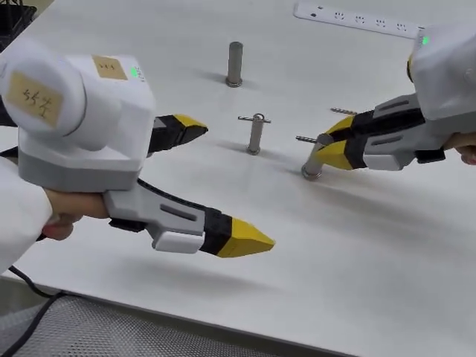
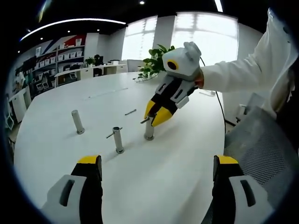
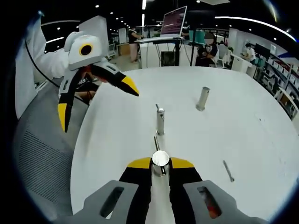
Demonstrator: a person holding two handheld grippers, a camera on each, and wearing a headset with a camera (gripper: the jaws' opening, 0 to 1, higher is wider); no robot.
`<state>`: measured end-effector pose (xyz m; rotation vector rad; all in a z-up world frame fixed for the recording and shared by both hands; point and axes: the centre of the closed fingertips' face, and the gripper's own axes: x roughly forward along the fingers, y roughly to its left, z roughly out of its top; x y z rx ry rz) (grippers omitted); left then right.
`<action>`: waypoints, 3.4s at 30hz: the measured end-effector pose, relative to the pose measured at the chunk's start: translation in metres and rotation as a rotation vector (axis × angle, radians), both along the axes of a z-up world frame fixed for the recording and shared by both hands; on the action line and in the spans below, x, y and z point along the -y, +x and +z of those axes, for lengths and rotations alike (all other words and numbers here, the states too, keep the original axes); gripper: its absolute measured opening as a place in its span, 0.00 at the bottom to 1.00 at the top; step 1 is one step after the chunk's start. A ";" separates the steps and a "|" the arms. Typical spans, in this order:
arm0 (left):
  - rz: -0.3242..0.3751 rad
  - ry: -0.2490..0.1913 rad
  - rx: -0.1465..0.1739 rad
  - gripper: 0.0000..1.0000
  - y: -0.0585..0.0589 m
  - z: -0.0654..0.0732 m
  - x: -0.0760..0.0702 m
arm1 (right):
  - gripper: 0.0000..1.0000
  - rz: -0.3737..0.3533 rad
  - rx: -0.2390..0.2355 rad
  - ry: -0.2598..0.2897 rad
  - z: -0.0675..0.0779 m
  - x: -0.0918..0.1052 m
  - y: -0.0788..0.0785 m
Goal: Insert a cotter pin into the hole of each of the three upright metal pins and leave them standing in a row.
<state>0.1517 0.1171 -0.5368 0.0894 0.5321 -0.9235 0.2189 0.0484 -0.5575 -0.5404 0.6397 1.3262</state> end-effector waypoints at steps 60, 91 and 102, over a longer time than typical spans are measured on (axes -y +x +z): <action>0.045 -0.016 -0.013 0.99 -0.005 0.005 -0.008 | 0.22 -0.010 0.019 0.086 0.021 -0.008 0.003; 0.091 -0.033 -0.014 0.99 -0.003 0.014 -0.015 | 0.87 -0.376 -0.200 0.301 0.042 0.042 -0.052; 0.097 -0.038 -0.015 0.99 0.005 0.010 -0.018 | 0.98 -0.490 -0.187 0.367 0.048 0.048 -0.052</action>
